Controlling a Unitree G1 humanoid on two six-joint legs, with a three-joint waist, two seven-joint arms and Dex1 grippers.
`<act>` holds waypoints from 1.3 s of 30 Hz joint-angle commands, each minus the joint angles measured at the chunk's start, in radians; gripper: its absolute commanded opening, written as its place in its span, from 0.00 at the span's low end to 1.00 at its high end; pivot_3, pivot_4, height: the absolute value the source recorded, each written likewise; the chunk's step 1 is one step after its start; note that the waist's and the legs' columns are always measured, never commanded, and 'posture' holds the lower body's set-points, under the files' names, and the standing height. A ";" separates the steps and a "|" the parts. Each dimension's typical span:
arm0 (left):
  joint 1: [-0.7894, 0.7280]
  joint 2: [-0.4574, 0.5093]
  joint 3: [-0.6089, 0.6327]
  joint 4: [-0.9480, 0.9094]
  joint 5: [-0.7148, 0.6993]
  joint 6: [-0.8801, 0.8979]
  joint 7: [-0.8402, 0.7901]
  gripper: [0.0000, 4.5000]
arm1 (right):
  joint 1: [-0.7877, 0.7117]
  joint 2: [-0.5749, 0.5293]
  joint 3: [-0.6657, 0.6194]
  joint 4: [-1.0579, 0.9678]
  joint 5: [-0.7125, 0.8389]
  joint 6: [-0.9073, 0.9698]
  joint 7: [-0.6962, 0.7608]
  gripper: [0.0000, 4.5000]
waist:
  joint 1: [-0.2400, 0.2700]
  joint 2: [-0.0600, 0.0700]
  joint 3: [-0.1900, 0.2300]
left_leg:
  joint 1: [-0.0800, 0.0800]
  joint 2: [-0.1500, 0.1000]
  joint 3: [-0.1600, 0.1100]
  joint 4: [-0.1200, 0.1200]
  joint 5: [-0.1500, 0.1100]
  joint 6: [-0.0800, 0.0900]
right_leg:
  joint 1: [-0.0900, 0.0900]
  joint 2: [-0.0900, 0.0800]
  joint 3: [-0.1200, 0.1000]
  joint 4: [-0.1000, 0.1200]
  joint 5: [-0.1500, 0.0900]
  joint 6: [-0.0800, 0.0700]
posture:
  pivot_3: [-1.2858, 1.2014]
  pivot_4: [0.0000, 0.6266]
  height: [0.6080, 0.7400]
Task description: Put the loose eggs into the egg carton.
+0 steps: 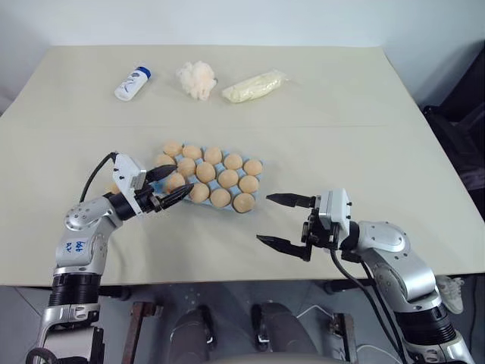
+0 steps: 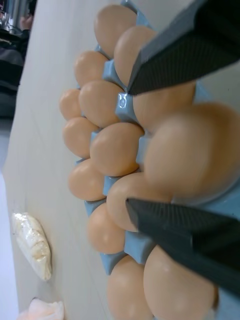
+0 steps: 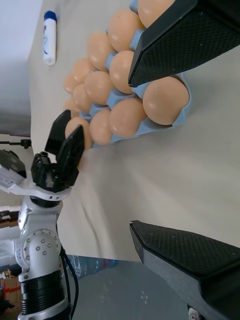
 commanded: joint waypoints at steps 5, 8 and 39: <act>0.127 0.107 0.125 -0.100 -0.060 -0.044 -0.073 0.99 | 0.026 -0.009 -0.030 -0.046 0.011 -0.021 -0.024 1.00 | -0.002 0.000 0.000 | 0.000 0.001 0.000 0.000 0.000 0.000 | 0.000 0.000 0.000 0.001 0.000 0.000 | 0.52 0.24 1.00; 0.252 0.202 0.186 -0.121 -0.082 -0.068 -0.194 0.99 | 0.028 -0.017 -0.035 -0.036 0.015 -0.022 -0.012 1.00 | 0.000 0.000 0.000 | 0.000 0.001 0.000 -0.001 0.000 -0.001 | 0.000 -0.001 0.000 0.001 0.000 -0.001 | 0.52 0.24 1.00; 0.148 0.090 0.268 0.118 -0.011 -0.044 0.124 0.99 | -0.025 -0.015 -0.047 0.026 -0.002 -0.038 0.002 1.00 | 0.001 -0.005 -0.003 | 0.002 -0.001 -0.003 -0.002 -0.005 0.003 | 0.006 -0.004 -0.005 -0.006 -0.001 -0.002 | 0.52 0.24 1.00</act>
